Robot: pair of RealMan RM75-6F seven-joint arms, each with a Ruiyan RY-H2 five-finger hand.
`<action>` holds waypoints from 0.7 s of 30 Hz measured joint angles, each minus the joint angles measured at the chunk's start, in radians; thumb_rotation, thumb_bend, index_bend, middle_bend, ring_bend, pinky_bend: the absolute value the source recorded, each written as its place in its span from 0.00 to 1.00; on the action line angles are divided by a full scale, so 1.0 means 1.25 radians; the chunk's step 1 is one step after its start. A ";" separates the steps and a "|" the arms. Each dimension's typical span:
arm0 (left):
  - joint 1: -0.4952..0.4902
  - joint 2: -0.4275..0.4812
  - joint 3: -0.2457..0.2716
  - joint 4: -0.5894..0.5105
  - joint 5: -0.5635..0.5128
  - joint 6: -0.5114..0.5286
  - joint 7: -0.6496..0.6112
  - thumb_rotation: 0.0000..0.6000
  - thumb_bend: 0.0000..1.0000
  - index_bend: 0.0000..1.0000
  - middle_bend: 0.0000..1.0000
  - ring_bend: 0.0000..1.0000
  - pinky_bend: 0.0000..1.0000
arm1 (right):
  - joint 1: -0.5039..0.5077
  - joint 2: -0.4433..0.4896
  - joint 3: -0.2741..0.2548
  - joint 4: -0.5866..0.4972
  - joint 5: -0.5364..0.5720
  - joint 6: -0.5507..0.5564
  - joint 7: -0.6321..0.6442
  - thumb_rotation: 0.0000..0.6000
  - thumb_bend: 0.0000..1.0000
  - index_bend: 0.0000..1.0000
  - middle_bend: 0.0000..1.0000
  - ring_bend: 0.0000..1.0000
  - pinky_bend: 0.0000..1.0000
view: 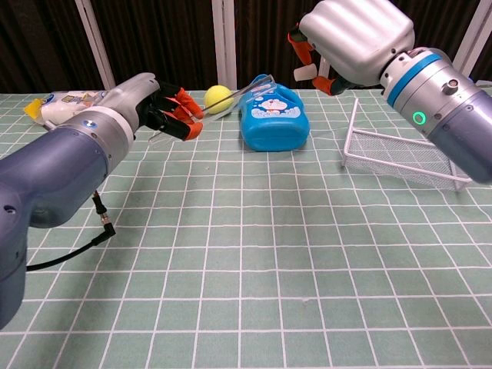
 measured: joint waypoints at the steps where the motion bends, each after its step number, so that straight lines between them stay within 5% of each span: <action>1: -0.001 0.000 0.000 -0.002 -0.002 0.001 0.003 1.00 0.73 0.51 0.48 0.05 0.00 | 0.002 -0.002 0.000 0.002 -0.001 0.000 0.000 1.00 0.42 0.62 0.45 0.49 0.48; 21: 0.000 0.022 -0.011 -0.021 -0.051 -0.013 0.023 1.00 0.73 0.51 0.48 0.05 0.00 | 0.023 -0.028 -0.005 0.037 -0.005 -0.012 -0.007 1.00 0.42 0.62 0.45 0.49 0.48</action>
